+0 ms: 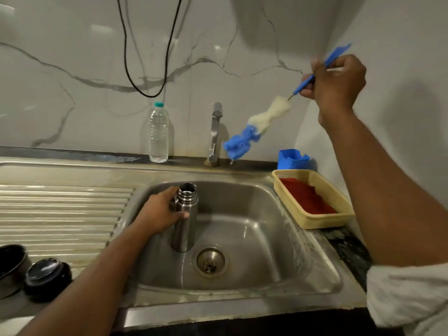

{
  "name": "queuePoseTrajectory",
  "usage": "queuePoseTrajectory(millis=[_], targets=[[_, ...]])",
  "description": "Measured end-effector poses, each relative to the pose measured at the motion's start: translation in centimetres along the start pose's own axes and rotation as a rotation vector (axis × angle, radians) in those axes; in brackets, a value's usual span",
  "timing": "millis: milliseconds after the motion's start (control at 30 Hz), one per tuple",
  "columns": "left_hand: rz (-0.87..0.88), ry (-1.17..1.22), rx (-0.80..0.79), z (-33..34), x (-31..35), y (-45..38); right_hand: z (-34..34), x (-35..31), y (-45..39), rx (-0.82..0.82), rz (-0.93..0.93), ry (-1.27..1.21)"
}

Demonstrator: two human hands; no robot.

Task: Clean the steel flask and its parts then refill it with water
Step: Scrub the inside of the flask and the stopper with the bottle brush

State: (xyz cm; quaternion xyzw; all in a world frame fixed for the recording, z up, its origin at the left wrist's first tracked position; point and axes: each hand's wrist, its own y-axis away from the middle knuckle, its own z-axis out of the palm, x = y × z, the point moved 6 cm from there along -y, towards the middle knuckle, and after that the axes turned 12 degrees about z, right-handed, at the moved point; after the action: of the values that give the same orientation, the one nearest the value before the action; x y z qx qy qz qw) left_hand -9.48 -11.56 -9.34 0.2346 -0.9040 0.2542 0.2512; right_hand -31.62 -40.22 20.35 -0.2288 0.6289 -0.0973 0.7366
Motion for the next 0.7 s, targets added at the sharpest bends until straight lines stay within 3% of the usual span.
queuePoseTrajectory(millis=[133, 267, 700], targets=[[0.006, 0.039, 0.011, 0.0, -0.3, 0.0, 1.4, 3.8, 3.9, -0.071, 0.192, -0.154], [0.018, 0.024, 0.024, 0.0, -0.7, -0.1, 3.0, 6.4, 6.8, -0.095, 0.25, -0.179], [0.011, 0.059, -0.028, 1.3, -0.8, -0.9, 5.1, 4.8, 11.6, -0.094, -0.173, 0.003]])
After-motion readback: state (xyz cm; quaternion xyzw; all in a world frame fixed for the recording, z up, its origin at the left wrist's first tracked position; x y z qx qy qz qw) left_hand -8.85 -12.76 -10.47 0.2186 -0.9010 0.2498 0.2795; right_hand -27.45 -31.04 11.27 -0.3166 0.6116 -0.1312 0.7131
